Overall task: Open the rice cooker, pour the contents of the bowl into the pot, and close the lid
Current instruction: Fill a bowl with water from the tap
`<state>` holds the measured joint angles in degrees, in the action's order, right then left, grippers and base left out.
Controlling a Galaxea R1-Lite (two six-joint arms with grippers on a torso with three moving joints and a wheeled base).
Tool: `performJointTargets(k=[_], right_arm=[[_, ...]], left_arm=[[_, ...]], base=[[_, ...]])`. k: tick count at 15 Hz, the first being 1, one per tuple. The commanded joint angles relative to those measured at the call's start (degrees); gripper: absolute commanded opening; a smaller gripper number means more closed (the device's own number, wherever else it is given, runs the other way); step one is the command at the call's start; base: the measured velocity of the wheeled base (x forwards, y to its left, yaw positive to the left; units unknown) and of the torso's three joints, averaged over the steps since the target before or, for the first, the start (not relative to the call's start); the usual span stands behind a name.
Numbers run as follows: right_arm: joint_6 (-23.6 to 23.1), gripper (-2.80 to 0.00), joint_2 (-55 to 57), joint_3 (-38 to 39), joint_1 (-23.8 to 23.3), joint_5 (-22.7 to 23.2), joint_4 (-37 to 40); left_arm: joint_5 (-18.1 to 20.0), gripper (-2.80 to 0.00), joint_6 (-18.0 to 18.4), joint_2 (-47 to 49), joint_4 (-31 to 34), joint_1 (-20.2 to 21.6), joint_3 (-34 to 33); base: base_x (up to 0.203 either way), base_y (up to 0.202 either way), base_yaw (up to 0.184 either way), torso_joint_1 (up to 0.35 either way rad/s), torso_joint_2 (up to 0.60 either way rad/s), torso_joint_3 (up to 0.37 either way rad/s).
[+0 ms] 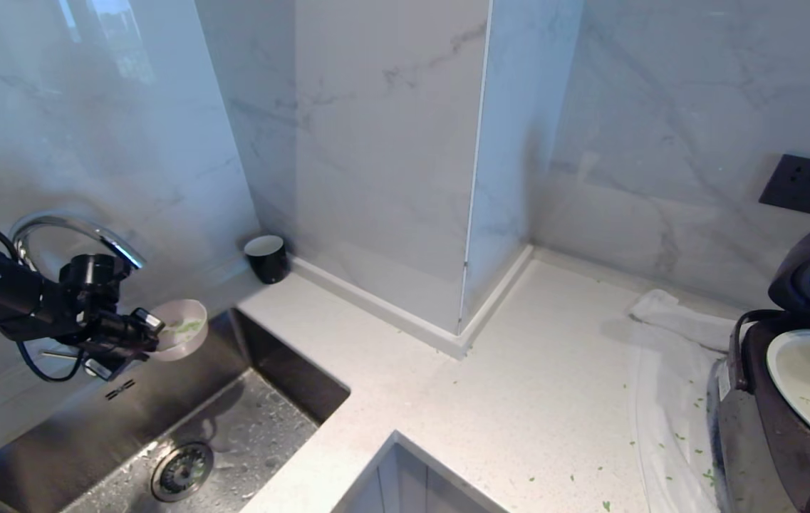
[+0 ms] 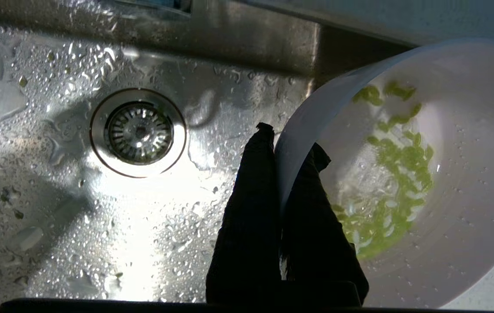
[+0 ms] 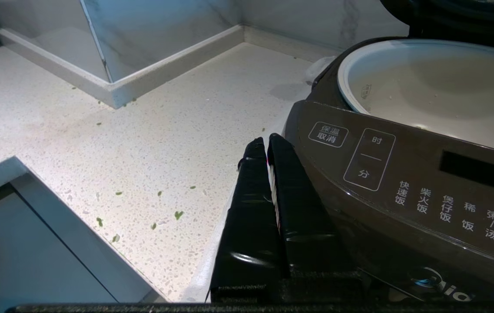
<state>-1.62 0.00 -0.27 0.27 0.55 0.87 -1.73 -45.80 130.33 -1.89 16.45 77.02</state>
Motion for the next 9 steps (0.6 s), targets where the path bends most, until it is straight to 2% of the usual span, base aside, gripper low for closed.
performJointTargets(k=[1,4,9], right_arm=[[0.0,-2.80,0.0,0.0,0.0,0.1,0.0],[0.0,-2.80,0.0,0.0,0.0,0.1,0.0],[0.0,-2.80,0.0,0.0,0.1,0.1,0.0]], left_arm=[[-0.2,-2.80,-0.3,-0.3,-1.0,0.0,-0.4],[-0.5,-2.80,0.1,-1.4,-5.9,-0.2,-3.3],[0.0,-2.80,-0.3,-2.7,-6.5,0.0,-4.4]], base=[[0.000,0.000,0.000,0.000,0.00,0.000],[0.000,0.000,0.000,0.000,0.00,0.000],[0.000,0.000,0.000,0.000,0.00,0.000]])
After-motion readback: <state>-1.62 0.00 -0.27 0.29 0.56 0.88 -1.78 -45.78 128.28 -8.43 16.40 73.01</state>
